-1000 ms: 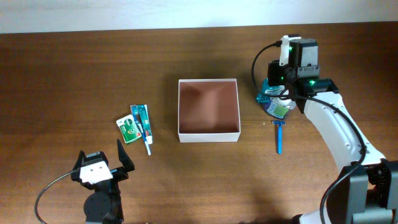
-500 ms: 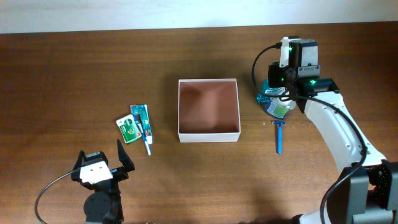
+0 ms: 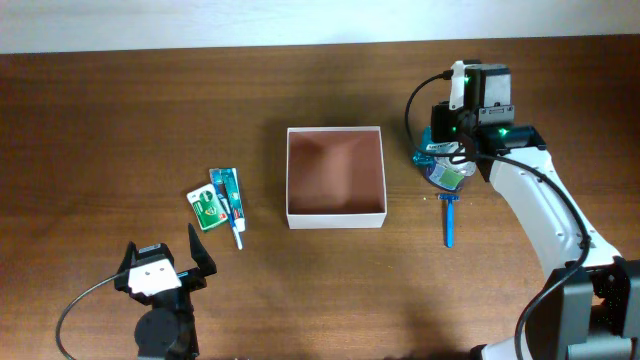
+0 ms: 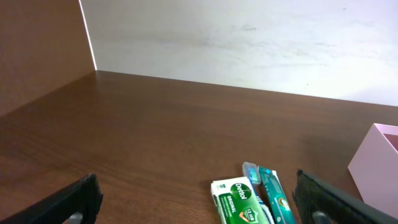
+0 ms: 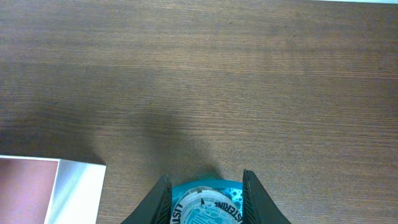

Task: Pack container
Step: 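Lower the right gripper onto the mouthwash cap and close on it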

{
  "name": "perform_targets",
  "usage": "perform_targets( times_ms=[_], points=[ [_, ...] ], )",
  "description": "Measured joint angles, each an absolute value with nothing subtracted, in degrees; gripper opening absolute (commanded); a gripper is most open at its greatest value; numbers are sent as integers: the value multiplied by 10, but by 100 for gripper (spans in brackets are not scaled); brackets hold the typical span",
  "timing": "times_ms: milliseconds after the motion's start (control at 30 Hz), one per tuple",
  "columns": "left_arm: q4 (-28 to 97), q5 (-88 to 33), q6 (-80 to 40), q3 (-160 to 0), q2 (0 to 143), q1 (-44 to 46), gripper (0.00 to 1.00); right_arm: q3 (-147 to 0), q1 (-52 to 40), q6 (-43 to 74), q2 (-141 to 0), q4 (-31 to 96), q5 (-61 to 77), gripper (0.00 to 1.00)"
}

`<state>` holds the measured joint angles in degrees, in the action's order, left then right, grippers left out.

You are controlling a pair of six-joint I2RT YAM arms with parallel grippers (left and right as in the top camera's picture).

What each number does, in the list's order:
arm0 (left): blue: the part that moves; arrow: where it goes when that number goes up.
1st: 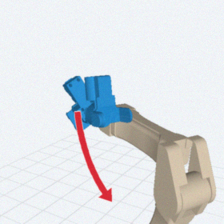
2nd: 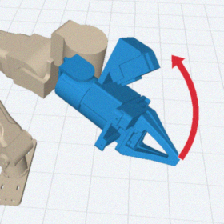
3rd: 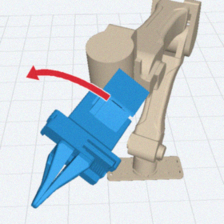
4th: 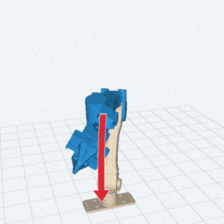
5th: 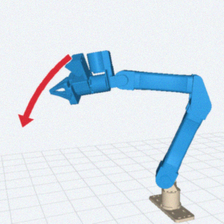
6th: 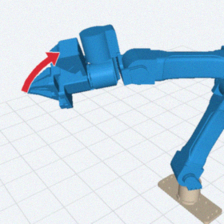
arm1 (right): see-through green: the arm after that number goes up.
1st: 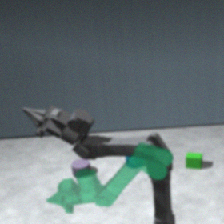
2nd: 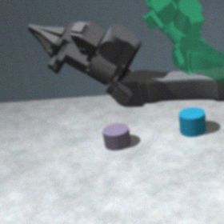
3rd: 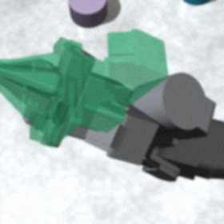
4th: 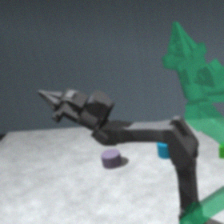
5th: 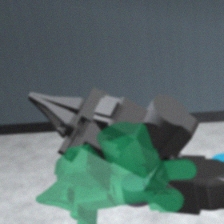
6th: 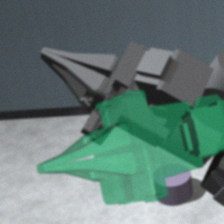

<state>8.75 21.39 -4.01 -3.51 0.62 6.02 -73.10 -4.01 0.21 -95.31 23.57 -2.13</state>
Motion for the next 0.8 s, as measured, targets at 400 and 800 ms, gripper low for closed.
perform_targets(
  times_ms=[400,800],
  points=[
    [88,214,-40,-35,6,60,100,-733,-40,2,-955,233,-21,17],
    [88,214,-40,-35,6,60,99,-752,-40,2,-963,242,-21,16]
  ],
)
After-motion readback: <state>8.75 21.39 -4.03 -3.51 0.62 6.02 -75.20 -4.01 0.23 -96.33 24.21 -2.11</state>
